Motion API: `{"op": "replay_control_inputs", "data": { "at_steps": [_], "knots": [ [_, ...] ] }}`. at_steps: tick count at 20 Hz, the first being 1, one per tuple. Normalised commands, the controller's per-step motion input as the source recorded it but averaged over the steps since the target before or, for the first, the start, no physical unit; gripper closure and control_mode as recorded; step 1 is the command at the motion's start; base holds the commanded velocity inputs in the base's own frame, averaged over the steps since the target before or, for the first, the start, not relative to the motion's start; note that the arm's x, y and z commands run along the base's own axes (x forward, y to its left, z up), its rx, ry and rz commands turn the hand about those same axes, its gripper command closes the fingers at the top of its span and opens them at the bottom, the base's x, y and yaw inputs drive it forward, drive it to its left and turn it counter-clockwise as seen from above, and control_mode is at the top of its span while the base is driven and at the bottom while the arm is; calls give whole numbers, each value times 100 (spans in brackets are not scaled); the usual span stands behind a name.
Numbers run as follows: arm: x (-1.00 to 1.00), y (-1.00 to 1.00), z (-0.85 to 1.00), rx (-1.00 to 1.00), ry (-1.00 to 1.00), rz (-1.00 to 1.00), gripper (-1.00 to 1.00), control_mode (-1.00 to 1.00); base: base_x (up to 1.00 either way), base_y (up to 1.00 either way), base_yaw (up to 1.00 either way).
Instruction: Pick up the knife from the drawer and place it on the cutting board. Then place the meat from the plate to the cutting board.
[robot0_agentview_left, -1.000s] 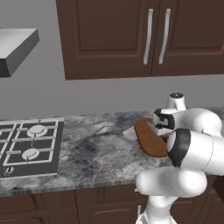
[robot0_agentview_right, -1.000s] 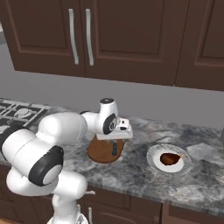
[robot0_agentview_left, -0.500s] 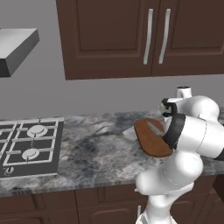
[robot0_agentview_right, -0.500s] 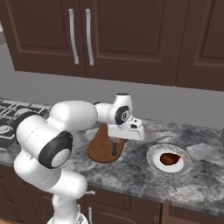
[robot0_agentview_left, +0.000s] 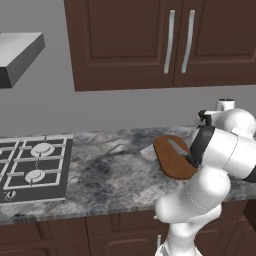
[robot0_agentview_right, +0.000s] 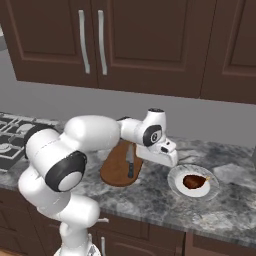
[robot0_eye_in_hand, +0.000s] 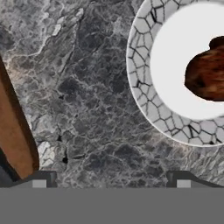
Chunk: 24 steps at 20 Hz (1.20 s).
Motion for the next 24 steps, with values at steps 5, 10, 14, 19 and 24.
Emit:
{"op": "replay_control_inputs", "data": {
  "at_steps": [5, 10, 14, 19, 24],
  "knots": [
    [0, -42, 0, 0, 0, -15, -100, -100, 0, 0, 0],
    [0, -44, -1, 0, -3, -14, -100, -100, 0, 0, 0],
    [0, -44, 0, 0, -2, -9, -100, -100, 0, 0, 0],
    [0, -40, -2, 0, -5, -14, -100, -100, 0, 0, 0],
    [0, -22, -11, 0, -3, -12, -100, -100, 0, 0, 0]
  ]
}}
